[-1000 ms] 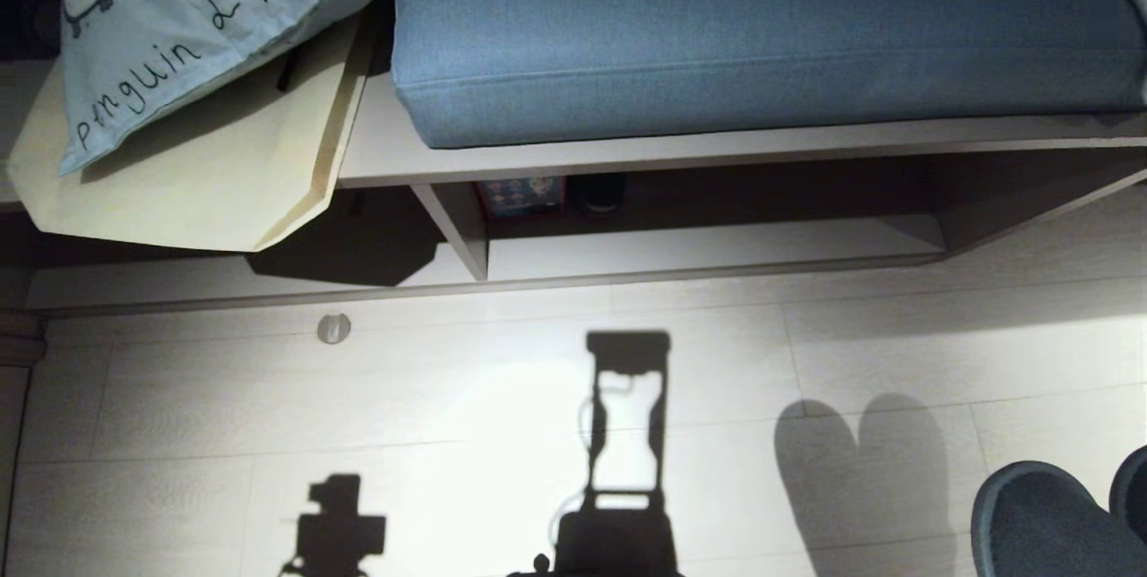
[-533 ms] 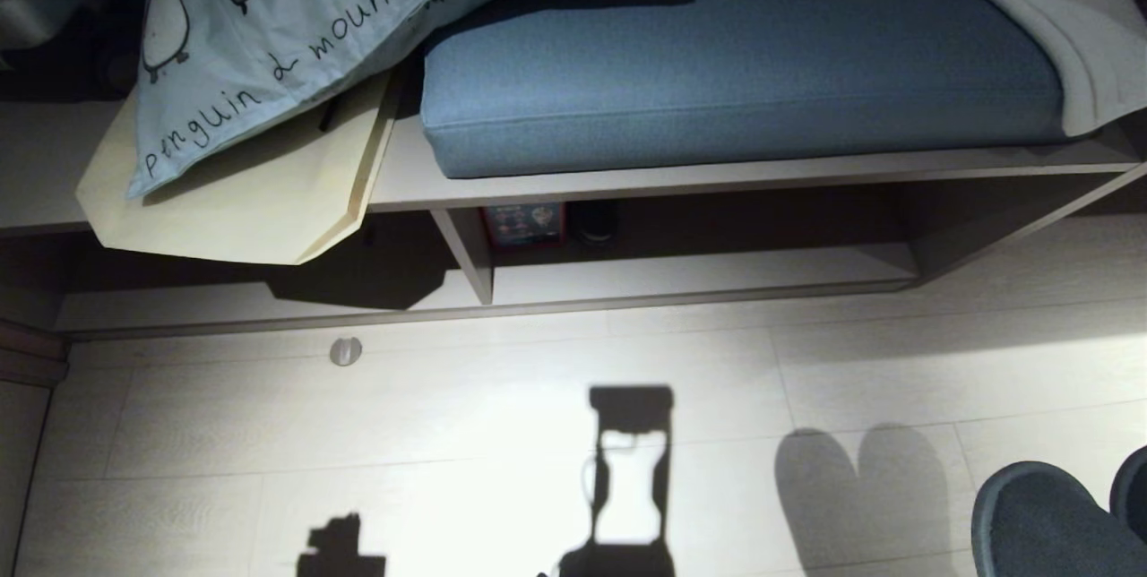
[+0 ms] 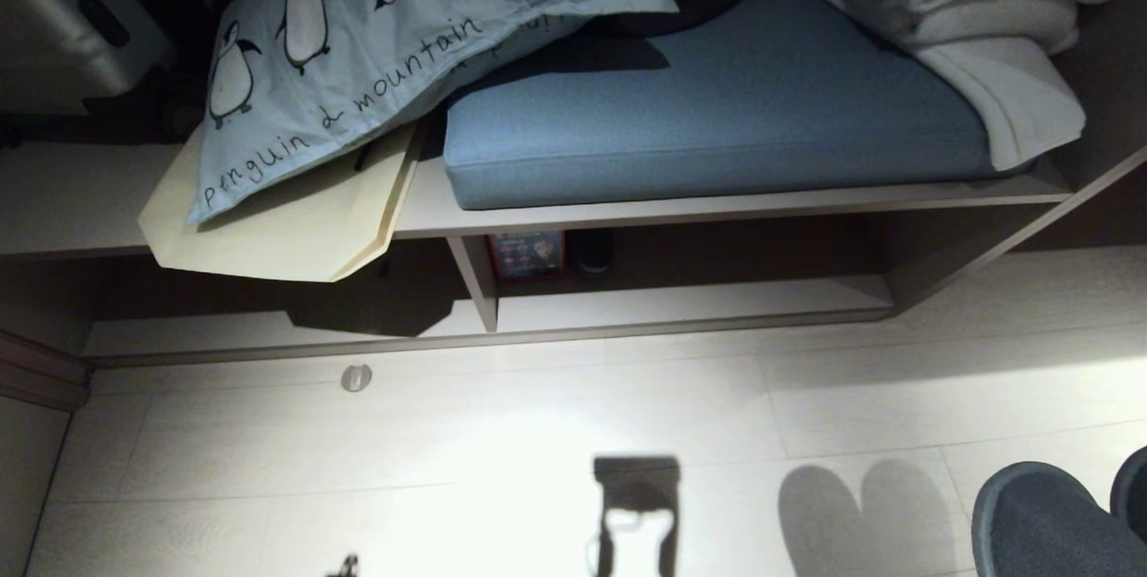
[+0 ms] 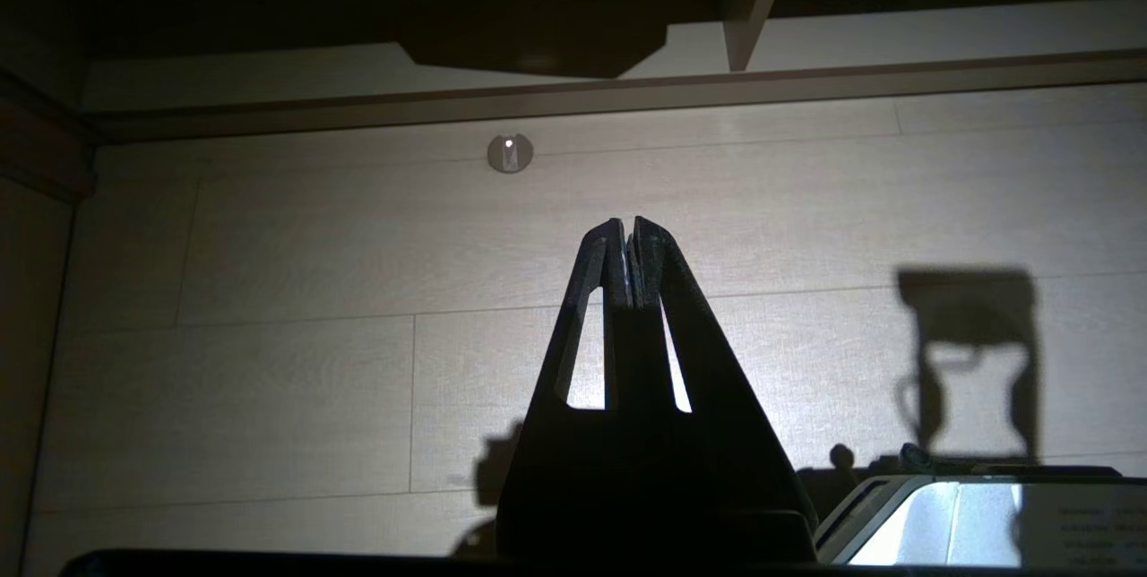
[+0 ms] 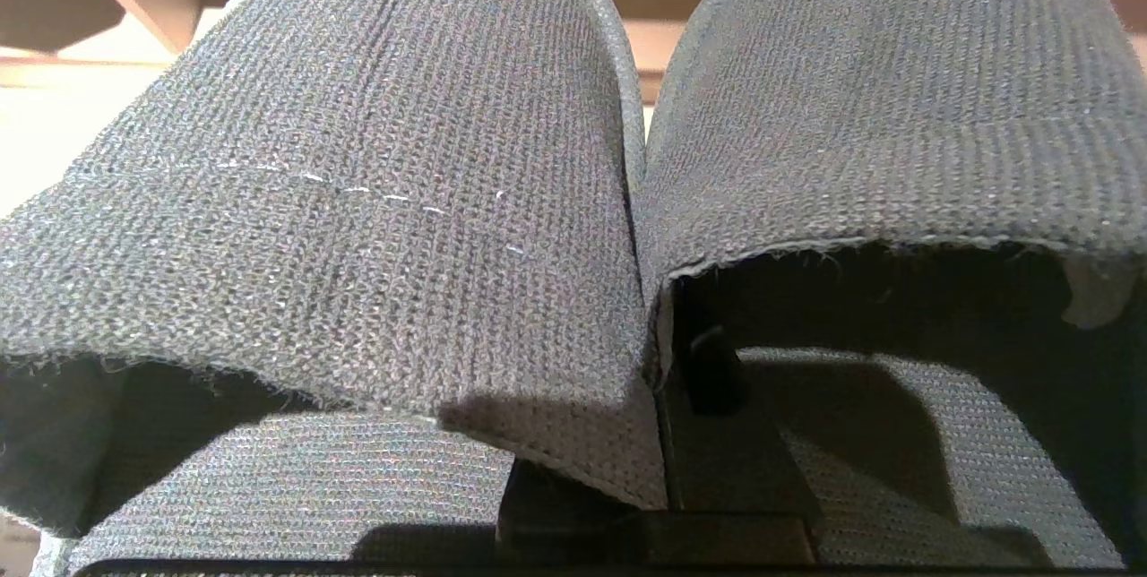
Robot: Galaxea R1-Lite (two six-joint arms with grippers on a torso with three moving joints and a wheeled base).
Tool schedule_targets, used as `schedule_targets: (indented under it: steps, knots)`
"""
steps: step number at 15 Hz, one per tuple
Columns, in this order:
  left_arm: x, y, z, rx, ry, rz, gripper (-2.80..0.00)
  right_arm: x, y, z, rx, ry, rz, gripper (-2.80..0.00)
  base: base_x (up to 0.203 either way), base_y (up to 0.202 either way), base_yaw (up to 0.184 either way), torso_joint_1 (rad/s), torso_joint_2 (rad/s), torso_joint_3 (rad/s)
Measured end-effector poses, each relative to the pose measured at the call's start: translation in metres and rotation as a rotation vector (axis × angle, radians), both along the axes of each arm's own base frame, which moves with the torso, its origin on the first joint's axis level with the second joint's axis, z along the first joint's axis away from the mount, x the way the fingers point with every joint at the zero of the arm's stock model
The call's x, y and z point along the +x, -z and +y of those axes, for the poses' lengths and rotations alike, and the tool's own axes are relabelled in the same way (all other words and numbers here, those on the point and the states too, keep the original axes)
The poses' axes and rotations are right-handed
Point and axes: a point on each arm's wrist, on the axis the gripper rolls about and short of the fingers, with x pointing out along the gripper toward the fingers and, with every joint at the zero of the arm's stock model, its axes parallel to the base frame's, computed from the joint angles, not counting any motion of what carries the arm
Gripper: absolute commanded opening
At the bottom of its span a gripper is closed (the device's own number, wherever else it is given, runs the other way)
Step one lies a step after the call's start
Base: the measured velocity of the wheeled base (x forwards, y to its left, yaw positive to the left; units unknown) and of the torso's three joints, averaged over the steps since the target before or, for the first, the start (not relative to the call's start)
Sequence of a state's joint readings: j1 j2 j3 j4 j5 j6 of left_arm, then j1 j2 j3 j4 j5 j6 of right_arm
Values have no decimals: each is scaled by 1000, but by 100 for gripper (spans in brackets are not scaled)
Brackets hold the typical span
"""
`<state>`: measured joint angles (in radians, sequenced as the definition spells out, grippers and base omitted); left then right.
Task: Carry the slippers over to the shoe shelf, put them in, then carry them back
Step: Place the slippers on the floor
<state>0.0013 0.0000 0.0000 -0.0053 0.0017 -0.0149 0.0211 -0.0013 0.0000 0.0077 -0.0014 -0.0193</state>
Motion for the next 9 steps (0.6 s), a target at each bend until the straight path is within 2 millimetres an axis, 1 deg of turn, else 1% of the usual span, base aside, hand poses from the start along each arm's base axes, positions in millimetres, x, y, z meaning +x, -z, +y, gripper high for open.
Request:
schedule_targets:
  steps: [9]
  knots:
    - [0, 0, 0, 0, 0, 0, -280, 0, 0, 0, 0, 0, 0, -280, 0, 0, 0, 1, 1, 202]
